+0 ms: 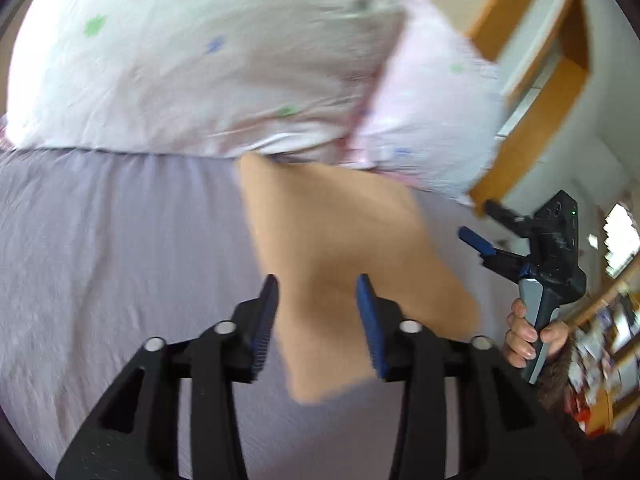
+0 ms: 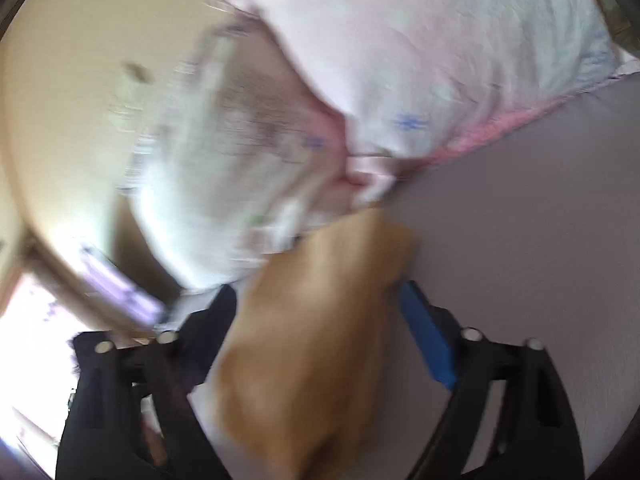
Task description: Fold small clothes
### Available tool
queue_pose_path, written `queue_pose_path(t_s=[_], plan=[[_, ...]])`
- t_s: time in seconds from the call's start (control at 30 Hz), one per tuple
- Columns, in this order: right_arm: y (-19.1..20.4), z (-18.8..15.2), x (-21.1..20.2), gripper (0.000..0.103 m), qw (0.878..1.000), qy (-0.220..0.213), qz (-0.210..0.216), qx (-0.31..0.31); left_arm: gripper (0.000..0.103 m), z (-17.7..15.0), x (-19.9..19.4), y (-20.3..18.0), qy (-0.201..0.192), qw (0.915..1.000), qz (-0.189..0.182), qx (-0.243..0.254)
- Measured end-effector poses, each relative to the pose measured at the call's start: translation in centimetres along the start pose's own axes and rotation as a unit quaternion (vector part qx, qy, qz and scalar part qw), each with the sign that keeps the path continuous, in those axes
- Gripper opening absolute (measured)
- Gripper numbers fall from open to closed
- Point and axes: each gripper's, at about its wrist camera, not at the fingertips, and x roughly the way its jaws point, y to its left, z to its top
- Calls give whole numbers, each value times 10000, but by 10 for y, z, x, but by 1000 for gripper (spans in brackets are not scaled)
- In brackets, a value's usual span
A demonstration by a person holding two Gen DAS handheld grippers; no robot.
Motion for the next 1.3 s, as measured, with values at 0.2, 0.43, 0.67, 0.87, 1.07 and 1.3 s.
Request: queue_pose_path(t_s=[0.2, 0.43, 0.67, 0.87, 1.07, 1.3], plan=[[23, -51, 37, 93, 9908, 1342, 53, 149, 59, -24, 27, -46, 562, 9954, -490, 604], [11, -51, 40, 90, 9910, 1043, -801, 241, 62, -46, 38, -45, 886, 9941, 108, 621], [50, -95, 17, 102, 9572, 345, -2634, -1146, 98, -72, 18, -46, 426, 9838, 1646, 560], [36, -113, 33, 102, 9188, 689, -3595, -1476, 100, -73, 37, -34, 684, 9796, 1843, 425], [37, -123, 43, 102, 8961, 933, -3983, -1726, 101, -72, 45, -34, 702, 9733, 2122, 527], [34, -134, 36, 102, 8942, 967, -4087, -1553, 101, -77, 46, -38, 830, 9637, 2440, 694]])
